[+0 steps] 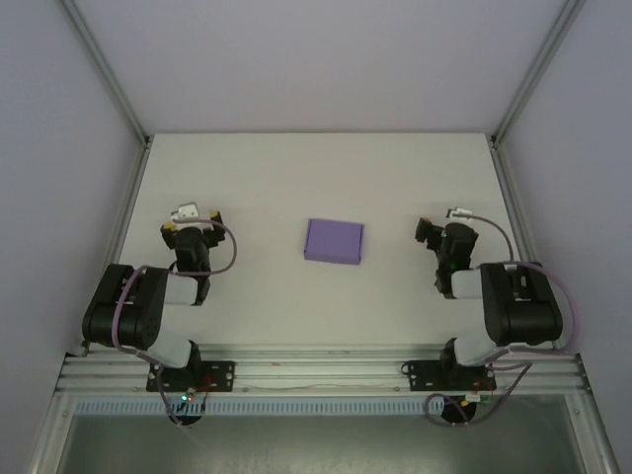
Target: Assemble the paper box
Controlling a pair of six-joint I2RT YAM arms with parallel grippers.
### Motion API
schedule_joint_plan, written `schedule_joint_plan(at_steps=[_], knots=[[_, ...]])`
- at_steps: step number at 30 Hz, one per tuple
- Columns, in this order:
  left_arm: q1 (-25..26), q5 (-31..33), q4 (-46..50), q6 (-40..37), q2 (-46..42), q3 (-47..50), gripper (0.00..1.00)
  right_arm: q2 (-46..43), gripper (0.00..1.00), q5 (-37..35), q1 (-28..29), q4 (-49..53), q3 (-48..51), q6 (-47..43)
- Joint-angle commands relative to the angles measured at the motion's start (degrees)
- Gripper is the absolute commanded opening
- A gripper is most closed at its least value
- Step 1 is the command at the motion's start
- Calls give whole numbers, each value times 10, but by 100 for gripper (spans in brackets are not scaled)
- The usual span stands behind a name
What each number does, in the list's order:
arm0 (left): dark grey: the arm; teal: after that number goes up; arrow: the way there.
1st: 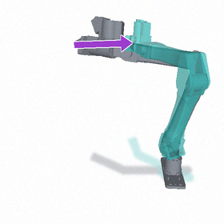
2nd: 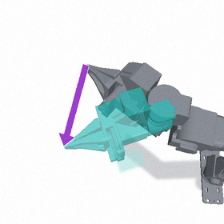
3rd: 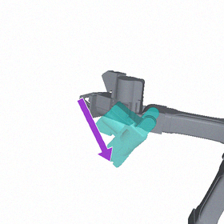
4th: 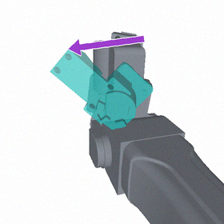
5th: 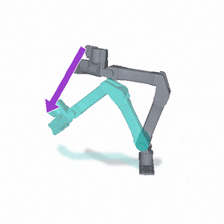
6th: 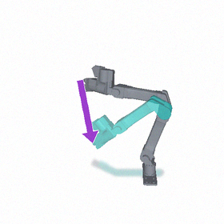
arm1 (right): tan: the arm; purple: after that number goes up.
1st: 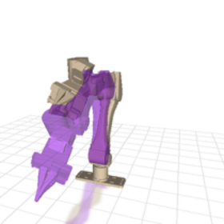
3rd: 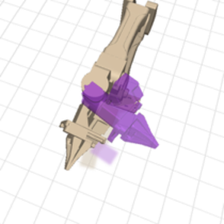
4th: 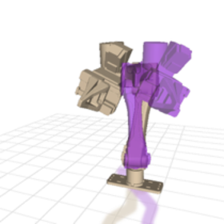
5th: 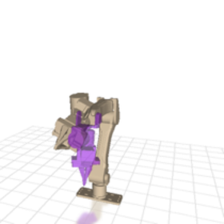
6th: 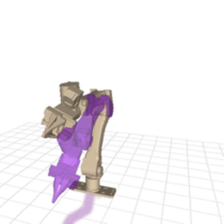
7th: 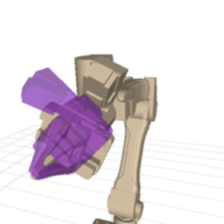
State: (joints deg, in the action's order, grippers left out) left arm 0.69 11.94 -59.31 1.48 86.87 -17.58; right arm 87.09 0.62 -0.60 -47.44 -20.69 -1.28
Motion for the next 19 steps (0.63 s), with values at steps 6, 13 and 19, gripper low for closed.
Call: schedule_joint_plan(at_steps=[6,13,19], knots=[[-3,-9,11,7,-1,-5,100,-15,100,11,-14,9,-20,33],[-3,-9,12,7,-1,-5,100,-13,100,11,-14,4,-18,32],[-3,-9,12,7,-1,-6,100,-13,100,11,-14,2,-18,32]])
